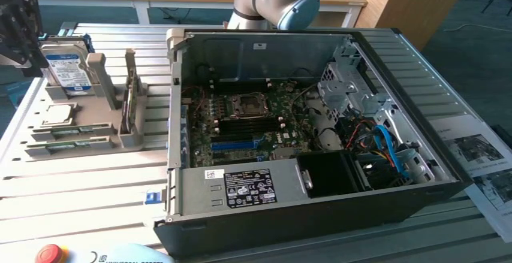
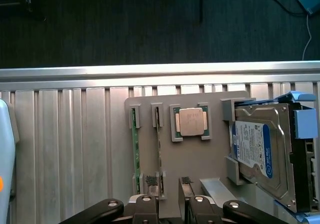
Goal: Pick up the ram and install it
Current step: 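Pick up the ram and move it above insertion slot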
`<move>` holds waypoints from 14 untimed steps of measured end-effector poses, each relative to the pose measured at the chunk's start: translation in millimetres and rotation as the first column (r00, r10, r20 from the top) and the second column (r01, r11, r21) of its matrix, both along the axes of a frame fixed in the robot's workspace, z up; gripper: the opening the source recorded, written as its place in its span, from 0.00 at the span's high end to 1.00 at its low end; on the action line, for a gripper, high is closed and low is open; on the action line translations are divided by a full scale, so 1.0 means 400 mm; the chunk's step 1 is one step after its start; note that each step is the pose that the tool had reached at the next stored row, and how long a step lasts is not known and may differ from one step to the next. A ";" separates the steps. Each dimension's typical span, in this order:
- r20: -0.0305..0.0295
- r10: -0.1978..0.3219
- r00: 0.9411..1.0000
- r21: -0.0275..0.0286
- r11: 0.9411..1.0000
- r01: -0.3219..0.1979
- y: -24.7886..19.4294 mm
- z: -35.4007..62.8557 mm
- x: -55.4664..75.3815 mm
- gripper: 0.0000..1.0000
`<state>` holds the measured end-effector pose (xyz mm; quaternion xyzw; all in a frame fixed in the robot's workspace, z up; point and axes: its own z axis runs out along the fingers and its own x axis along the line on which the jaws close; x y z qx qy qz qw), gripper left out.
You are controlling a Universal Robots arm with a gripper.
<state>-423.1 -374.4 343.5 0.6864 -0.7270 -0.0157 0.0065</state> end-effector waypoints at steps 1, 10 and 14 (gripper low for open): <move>0.000 0.000 1.000 0.000 1.000 0.000 0.000 -0.003 0.000 0.70; 0.000 0.000 1.000 0.000 1.000 0.000 0.000 -0.019 0.000 0.70; 0.000 0.000 1.000 0.005 1.000 0.000 0.000 -0.019 0.000 0.70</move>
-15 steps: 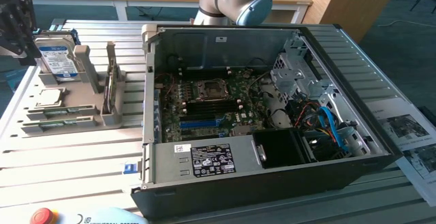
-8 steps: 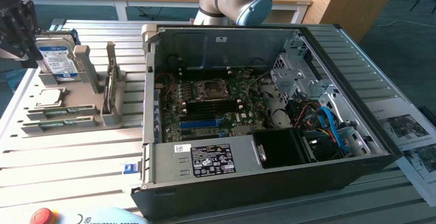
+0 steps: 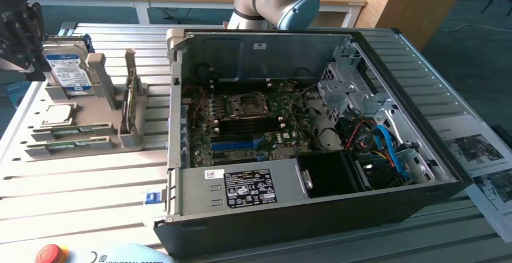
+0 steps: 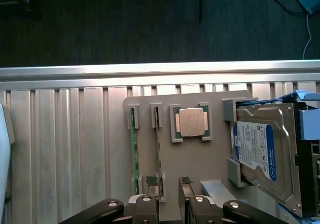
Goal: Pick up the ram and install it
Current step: 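Pick up the ram and move it above insertion slot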
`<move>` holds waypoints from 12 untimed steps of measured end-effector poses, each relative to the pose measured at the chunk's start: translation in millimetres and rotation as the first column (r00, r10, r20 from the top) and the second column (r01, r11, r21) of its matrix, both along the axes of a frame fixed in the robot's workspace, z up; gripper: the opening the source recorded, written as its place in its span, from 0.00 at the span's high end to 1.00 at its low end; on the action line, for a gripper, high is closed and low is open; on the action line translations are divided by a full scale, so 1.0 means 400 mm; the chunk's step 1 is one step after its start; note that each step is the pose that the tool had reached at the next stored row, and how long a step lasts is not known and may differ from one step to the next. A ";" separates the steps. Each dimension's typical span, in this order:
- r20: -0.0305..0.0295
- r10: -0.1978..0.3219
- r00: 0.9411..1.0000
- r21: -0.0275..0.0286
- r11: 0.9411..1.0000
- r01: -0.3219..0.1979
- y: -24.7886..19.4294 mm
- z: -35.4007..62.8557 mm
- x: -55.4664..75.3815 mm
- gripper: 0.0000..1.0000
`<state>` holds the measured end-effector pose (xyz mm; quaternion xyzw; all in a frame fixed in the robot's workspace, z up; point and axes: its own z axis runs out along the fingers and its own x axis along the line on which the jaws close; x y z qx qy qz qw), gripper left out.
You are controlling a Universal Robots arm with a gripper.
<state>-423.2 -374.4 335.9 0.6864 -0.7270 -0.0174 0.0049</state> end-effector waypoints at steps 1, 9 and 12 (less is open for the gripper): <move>0.000 0.000 1.000 0.003 1.000 0.000 0.000 0.000 0.000 0.70; 0.001 0.000 1.000 0.012 1.000 0.000 -0.001 0.000 0.000 0.70; 0.001 0.000 1.000 0.012 1.000 0.000 -0.005 0.000 0.000 0.70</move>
